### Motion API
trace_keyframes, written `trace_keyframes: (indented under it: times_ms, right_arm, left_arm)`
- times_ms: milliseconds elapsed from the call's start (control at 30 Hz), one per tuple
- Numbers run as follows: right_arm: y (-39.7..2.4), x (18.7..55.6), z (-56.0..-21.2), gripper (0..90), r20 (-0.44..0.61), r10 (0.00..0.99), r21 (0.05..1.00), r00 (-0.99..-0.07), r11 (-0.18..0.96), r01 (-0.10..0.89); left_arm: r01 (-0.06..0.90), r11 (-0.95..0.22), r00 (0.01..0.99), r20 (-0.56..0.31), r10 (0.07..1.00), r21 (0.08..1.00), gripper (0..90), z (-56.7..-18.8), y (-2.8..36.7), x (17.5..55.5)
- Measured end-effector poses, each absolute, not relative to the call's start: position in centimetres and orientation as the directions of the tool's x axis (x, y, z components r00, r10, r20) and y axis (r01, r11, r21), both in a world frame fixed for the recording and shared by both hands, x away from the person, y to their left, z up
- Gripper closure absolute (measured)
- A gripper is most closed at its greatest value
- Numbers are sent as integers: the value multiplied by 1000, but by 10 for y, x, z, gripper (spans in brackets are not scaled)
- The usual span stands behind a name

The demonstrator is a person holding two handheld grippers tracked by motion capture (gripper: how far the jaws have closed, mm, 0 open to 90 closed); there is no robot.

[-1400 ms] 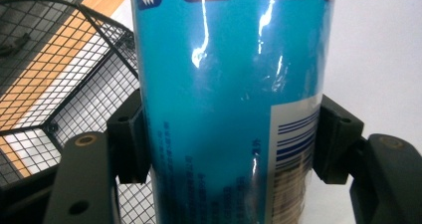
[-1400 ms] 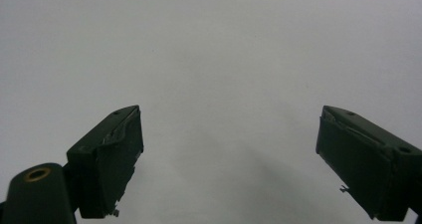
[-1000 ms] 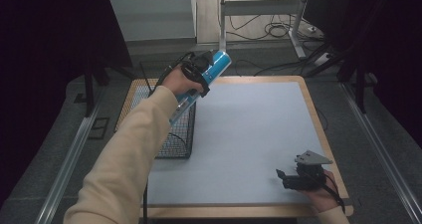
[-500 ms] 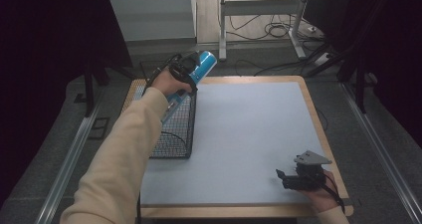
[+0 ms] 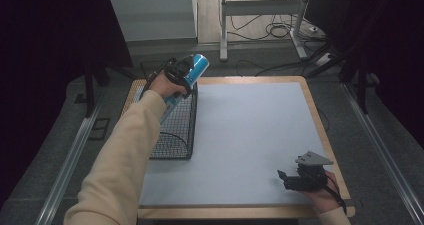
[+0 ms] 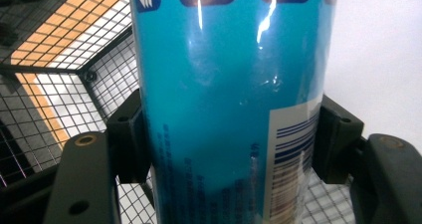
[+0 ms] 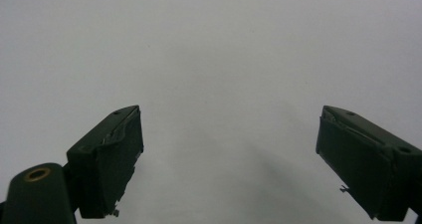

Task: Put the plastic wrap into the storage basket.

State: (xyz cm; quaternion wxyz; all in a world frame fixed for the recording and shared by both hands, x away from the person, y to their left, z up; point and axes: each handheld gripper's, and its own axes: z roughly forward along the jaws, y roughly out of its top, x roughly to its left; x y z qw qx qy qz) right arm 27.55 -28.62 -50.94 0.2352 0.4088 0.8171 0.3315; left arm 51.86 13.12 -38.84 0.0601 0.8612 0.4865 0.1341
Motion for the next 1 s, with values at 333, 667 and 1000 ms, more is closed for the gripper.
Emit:
trace_keyframes:
  times_ms: [333,667,1000]
  right_arm:
    - [-286,276,-510,116,-113,824,731,-555,447,515]
    - [-286,276,-511,116,-112,823,728,-557,450,517]
    - [-286,276,-511,116,-113,820,729,-561,452,514]
  left_arm:
    - [834,-509,481,170,860,213,314,-415,139,527]
    - [838,-511,478,197,856,191,313,-428,139,529]
    - [839,-515,477,219,851,176,312,-436,139,533]
